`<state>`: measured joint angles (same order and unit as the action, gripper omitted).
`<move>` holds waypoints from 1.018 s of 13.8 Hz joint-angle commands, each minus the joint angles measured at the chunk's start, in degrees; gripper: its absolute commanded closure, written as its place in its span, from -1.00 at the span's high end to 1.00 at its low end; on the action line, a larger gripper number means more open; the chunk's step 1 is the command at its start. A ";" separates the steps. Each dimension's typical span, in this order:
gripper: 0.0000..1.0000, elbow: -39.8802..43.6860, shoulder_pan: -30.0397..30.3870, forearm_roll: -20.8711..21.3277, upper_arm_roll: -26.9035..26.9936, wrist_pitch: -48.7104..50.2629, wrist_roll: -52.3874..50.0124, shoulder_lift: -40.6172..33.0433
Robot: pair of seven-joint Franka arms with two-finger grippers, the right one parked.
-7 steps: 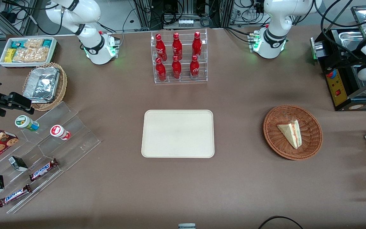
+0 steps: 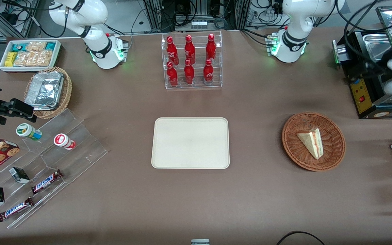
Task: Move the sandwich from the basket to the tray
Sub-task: 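Move the left gripper down over the wrapped sandwich in the wicker basket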
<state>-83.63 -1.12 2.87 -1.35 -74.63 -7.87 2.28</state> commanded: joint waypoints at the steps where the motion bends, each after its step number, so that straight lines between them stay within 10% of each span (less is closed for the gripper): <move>1: 1.00 -2.83 1.03 1.43 -0.32 -4.09 -10.65 4.04; 14: 1.00 -43.62 2.17 1.26 1.88 -58.76 -30.63 5.18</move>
<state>-123.30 1.11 3.77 0.43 -128.32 -36.55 8.31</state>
